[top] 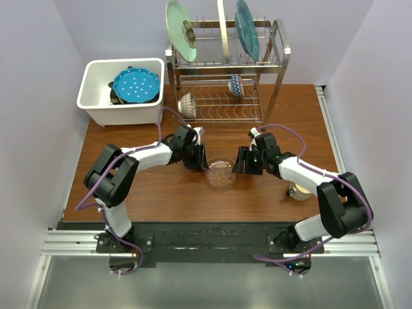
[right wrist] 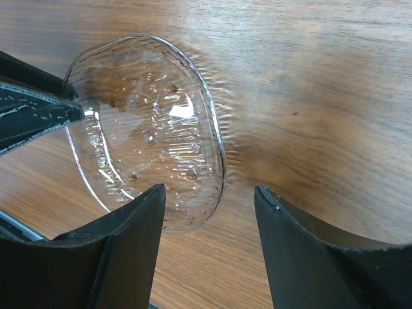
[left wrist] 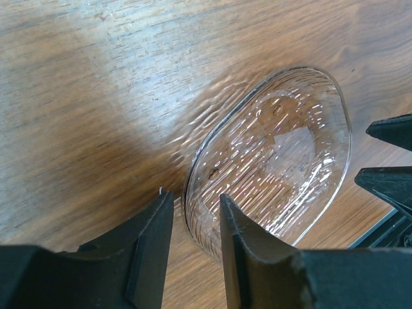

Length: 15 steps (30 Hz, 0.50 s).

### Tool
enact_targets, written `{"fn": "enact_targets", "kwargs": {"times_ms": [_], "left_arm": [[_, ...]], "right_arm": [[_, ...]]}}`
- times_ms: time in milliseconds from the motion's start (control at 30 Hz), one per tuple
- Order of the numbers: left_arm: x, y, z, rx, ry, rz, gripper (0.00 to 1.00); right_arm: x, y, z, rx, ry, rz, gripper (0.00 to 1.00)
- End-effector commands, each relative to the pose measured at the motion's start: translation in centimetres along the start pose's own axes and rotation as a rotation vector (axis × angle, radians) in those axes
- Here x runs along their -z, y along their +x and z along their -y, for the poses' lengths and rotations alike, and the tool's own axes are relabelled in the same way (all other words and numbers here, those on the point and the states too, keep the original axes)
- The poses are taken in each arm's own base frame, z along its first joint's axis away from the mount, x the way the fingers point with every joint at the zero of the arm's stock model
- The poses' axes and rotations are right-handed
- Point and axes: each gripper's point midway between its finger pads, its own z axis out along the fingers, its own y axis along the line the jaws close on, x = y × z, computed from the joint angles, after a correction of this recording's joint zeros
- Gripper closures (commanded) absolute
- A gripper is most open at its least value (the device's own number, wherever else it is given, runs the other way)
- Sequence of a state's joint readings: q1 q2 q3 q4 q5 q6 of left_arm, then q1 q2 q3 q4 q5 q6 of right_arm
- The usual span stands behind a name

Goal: Place the plates into the plastic bin on the countertop
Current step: Pick up the plate at the center of the board.

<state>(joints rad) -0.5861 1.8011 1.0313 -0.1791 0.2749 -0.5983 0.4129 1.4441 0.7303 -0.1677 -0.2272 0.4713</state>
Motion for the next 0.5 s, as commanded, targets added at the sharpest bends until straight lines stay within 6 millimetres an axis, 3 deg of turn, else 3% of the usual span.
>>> {"fn": "enact_targets", "kwargs": {"times_ms": [0, 367, 467], "left_arm": [[-0.1, -1.2, 1.1, -0.045, 0.014, 0.028, 0.64], [-0.9, -0.9, 0.4, -0.055, -0.017, 0.007, 0.75], [-1.1, -0.7, 0.2, -0.060, -0.027, -0.004, 0.86]], "right_arm": [[0.7, -1.0, -0.8, 0.004, -0.029, 0.035, 0.39], [0.7, -1.3, -0.9, 0.010, -0.029, 0.039, 0.39], [0.7, -1.4, -0.9, 0.008, -0.029, 0.041, 0.39]]}}
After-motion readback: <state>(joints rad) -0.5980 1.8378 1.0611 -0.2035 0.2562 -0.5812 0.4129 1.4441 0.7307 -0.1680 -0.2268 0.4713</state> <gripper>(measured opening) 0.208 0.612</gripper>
